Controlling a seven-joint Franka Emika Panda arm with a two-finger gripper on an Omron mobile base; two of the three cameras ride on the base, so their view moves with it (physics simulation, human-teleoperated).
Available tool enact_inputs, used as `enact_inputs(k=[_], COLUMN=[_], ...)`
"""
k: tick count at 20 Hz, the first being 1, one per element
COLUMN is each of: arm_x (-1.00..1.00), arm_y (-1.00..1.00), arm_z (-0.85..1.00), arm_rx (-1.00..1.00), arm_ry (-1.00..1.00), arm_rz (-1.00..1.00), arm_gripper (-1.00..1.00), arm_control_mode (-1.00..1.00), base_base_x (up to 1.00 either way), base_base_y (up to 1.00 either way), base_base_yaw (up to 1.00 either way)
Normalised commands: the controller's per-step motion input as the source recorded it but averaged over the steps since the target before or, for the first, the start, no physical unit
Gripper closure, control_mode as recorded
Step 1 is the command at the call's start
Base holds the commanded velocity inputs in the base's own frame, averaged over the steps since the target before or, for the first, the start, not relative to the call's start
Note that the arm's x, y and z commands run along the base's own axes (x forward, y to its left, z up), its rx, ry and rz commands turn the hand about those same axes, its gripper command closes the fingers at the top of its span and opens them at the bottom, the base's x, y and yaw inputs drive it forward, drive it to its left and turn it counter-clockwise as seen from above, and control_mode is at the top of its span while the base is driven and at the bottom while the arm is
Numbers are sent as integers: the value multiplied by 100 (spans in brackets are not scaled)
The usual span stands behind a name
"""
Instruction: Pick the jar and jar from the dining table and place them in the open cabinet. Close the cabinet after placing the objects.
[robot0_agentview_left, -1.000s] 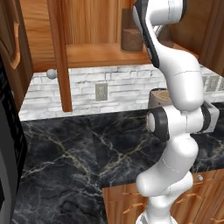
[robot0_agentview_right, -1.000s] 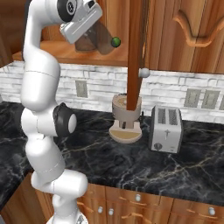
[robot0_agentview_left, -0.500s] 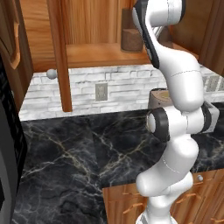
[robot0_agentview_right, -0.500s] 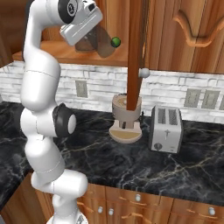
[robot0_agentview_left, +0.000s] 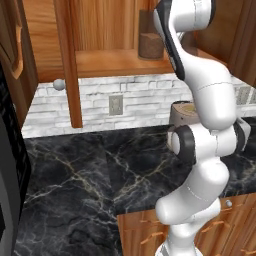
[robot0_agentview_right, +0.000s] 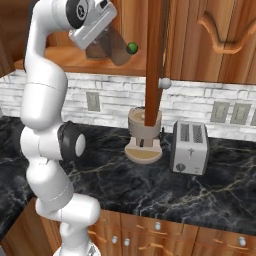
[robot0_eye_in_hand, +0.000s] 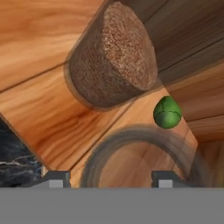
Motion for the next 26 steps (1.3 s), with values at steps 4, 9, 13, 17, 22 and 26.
enact_inputs(k=[4, 9, 13, 17, 22, 26], arm_x=[7, 0, 0, 5, -24, -70], arm_y=[-15, -26, -31, -20, 8, 25], arm_z=[12, 8, 4, 16, 9, -16], arm_rx=[-6, -3, -1, -3, 0, -1], arm_ry=[-14, -9, -9, -14, -10, -14], arm_rz=[0, 0, 0, 0, 0, 0], arm_gripper=[-100, -100, -100, -100, -100, -100], arm_control_mode=[-100, -100, -100, -100, -100, -100], base_base_x=[0, 0, 0, 0, 0, 0], base_base_y=[0, 0, 0, 0, 0, 0], base_base_yaw=[0, 0, 0, 0, 0, 0])
